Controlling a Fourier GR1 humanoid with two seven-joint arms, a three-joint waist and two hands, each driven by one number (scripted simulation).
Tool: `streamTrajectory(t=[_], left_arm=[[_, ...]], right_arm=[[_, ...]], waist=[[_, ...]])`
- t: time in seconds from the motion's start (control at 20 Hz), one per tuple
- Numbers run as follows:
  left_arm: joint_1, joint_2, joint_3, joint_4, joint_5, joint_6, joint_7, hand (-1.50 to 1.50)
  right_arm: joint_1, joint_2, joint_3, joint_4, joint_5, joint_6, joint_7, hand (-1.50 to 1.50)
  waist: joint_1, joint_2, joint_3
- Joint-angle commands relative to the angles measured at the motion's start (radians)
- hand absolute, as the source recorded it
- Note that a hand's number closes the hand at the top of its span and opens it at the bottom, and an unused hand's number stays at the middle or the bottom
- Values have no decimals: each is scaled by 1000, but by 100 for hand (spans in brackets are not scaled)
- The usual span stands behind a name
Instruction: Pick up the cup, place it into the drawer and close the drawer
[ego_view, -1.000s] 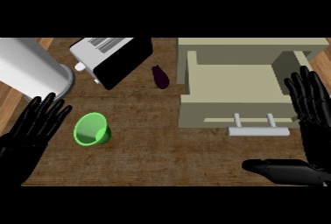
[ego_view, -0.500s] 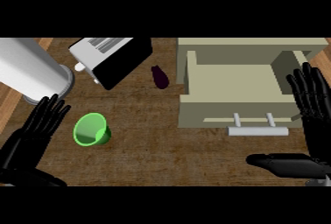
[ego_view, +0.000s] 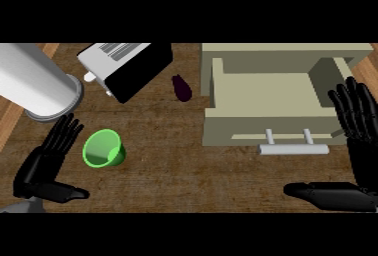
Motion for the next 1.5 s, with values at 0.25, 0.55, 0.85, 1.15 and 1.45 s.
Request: streamTrajectory(t=[0.25,0.55,0.85,1.15,1.45], left_arm=[[-181,22,13,488,-164,8,-319,-150],[-263,32,26,733,-204,30,-484,-150],[-365,69,46,894,-210,12,-566,-150],[-337,60,20,962,-256,37,-688,-150],[-416,32,19,979,-257,53,-665,-150]], right_arm=[[2,-11,-29,-61,-44,29,58,-150],[-64,-22,-64,-17,-51,22,75,-150],[-63,-29,-53,26,-49,53,25,-150],[-71,-4,-9,36,-5,35,27,-150],[-93,0,-13,47,-5,29,28,-150]], waist=[[-3,0,0],[-4,2,-1],[-13,5,-2],[-14,9,-3],[-20,11,-5]])
